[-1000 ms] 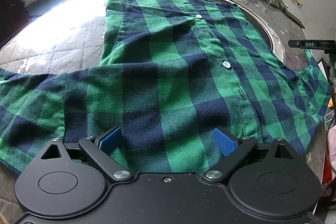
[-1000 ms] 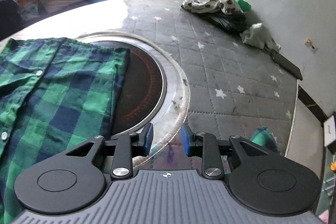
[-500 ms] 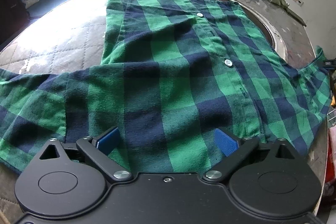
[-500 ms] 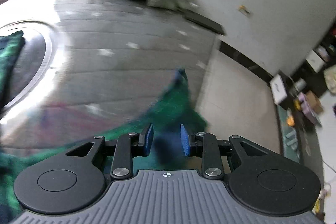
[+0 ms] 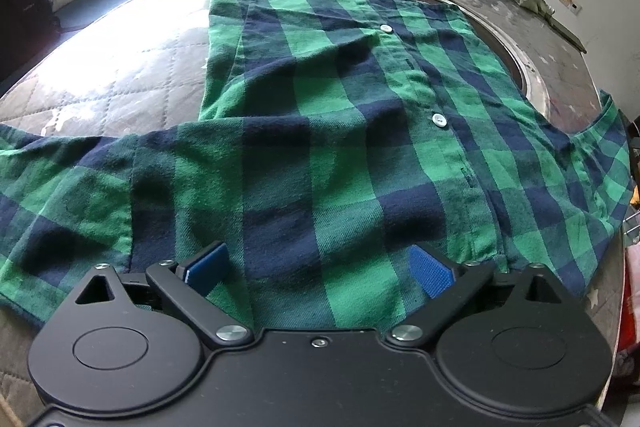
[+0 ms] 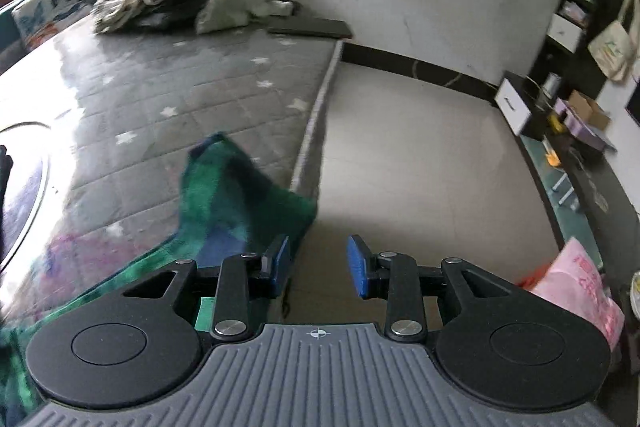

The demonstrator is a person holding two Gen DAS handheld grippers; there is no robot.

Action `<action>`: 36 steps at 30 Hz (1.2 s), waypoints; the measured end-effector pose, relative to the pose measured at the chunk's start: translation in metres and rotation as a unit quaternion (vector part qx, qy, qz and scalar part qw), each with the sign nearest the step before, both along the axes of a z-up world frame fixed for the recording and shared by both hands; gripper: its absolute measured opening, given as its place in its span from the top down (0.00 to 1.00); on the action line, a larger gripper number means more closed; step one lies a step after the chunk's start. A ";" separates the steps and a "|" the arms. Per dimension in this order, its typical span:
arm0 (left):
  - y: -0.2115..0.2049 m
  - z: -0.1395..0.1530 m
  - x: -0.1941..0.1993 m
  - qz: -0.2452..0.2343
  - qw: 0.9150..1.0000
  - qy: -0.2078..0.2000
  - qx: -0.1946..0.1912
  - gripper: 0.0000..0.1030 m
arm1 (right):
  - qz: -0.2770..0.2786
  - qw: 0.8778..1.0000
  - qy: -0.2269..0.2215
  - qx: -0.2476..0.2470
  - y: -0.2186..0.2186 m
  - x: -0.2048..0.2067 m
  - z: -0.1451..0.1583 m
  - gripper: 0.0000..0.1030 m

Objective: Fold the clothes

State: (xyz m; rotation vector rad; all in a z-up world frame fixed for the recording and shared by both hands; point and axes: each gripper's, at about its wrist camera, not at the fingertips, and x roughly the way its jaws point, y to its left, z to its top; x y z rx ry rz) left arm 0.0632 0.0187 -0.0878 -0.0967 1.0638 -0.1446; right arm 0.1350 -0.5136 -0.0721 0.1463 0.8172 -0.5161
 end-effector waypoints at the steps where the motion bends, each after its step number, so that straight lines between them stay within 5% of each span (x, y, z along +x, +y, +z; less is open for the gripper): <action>1: -0.001 0.000 0.000 0.000 1.000 0.001 0.002 0.05 | -0.009 1.000 -0.007 0.016 -0.006 0.000 0.000 0.68; 7: -0.004 -0.001 0.003 -0.003 1.000 0.006 0.011 0.05 | -0.009 0.991 -0.037 0.125 -0.030 0.013 -0.017 0.68; 18: -0.012 -0.002 0.004 -0.001 0.999 0.012 0.034 0.05 | -0.023 0.972 -0.054 0.227 -0.057 0.032 -0.053 0.64; 21: -0.013 -0.003 0.002 0.005 0.999 0.012 0.037 0.05 | -0.021 0.978 -0.056 0.198 -0.052 0.036 -0.050 0.87; 24: -0.014 -0.003 0.002 0.004 0.999 0.013 0.041 0.05 | -0.014 0.989 -0.051 0.141 -0.044 0.038 -0.042 0.94; 31: -0.014 -0.003 0.001 0.002 0.999 0.012 0.042 0.04 | 0.003 0.999 -0.031 -0.016 -0.027 0.036 -0.021 0.96; 36: -0.014 -0.003 0.000 0.005 0.999 0.010 0.042 0.04 | 0.014 0.998 0.025 -0.049 -0.024 0.044 -0.025 0.96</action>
